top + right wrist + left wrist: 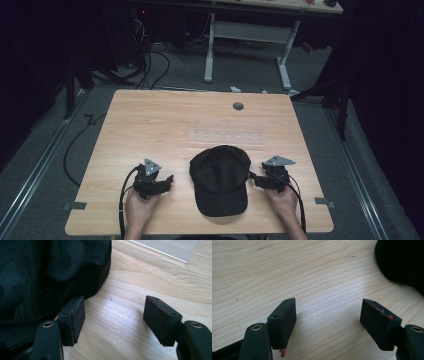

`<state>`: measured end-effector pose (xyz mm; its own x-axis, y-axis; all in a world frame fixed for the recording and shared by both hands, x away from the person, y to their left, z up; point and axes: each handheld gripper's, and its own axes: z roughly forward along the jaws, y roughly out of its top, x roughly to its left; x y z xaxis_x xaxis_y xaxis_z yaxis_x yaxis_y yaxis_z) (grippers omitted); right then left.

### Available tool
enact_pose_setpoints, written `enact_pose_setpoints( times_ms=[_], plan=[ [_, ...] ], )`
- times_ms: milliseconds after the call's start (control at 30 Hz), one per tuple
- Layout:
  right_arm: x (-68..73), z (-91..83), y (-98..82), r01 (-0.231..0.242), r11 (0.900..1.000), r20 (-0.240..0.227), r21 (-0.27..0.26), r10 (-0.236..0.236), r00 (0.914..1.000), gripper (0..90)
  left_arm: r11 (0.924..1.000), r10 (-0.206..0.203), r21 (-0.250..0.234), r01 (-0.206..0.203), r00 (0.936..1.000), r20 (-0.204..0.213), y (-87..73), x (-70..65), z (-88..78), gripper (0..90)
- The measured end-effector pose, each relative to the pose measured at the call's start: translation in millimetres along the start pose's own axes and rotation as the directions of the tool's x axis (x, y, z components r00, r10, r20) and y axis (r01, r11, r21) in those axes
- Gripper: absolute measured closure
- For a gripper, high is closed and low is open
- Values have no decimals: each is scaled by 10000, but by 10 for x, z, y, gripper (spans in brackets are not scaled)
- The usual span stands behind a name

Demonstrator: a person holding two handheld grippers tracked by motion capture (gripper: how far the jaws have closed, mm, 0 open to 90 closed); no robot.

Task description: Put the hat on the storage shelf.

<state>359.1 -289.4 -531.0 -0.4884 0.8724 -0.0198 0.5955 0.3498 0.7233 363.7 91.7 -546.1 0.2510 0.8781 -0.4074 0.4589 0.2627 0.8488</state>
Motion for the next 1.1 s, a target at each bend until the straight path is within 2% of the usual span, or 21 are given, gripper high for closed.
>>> enact_pose_setpoints(
  times_ms=[1100],
  plan=[
    [0,4,4,-39,10000,1,11,39,10000,340,10000,31,-25,-31,10000,-71,-3,-2,0,293]
  ],
)
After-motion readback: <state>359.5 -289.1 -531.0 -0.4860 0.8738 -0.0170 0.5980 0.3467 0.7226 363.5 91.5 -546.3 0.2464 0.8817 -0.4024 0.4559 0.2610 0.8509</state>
